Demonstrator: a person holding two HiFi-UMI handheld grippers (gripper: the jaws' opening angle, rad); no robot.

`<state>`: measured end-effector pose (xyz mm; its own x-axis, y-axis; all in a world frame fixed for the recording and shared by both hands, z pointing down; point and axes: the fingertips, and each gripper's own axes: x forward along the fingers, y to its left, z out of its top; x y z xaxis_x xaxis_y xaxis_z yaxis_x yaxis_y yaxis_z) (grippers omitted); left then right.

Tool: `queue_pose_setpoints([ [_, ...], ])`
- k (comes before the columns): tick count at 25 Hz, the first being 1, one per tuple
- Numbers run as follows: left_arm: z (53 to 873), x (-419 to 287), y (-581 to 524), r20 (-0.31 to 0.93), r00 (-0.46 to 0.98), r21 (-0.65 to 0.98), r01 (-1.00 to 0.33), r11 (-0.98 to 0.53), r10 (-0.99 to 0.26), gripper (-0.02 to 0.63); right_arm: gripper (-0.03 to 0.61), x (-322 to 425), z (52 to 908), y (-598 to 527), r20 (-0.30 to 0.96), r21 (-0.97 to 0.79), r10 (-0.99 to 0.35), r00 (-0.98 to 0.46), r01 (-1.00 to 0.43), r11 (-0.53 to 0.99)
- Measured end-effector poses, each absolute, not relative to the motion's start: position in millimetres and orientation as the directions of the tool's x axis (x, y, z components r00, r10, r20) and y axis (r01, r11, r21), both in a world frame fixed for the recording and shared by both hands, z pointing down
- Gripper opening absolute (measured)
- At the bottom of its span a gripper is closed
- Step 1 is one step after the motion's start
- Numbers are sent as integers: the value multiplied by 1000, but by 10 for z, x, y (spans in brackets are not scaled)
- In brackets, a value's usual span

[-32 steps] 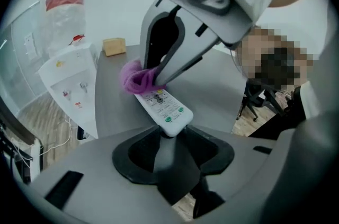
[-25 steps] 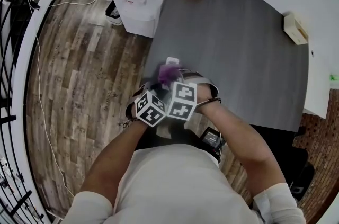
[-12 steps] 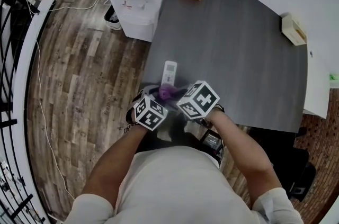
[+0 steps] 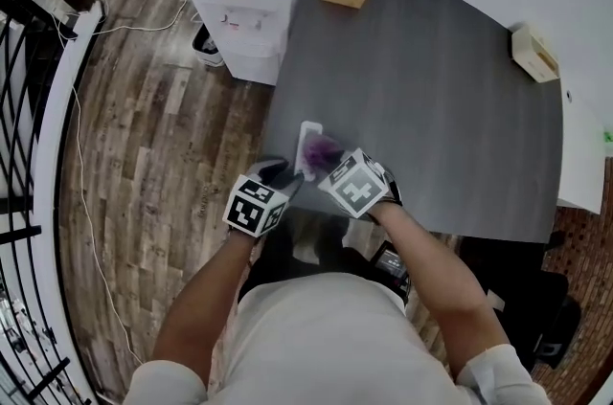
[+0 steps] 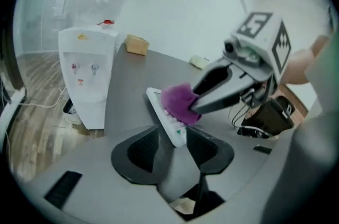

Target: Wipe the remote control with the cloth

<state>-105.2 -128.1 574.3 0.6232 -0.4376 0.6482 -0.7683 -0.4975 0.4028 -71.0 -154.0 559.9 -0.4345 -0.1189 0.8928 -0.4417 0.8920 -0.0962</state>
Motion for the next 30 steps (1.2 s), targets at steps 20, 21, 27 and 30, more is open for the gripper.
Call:
queue_pose_setpoints([
  [20, 5557, -780, -1587, 279, 867, 939, -337, -73, -413, 103, 71, 141, 5095, -1970, 766, -124, -402, -501, -729, 673],
  [21, 5464, -779, -1586, 213, 874, 963, -264, -58, -437, 103, 71, 197, 5011, -2059, 755, -74, -441, -485, -731, 679],
  [27, 5036, -588, -1584, -7, 862, 998, -28, -61, -507, 101, 71, -18, 4718, -2344, 714, 65, -473, -517, -623, 779],
  [30, 4974, -540, -1619, -10, 856, 997, -30, -69, -517, 101, 71, -140, 4734, -2101, 715, 26, -400, -573, -551, 834],
])
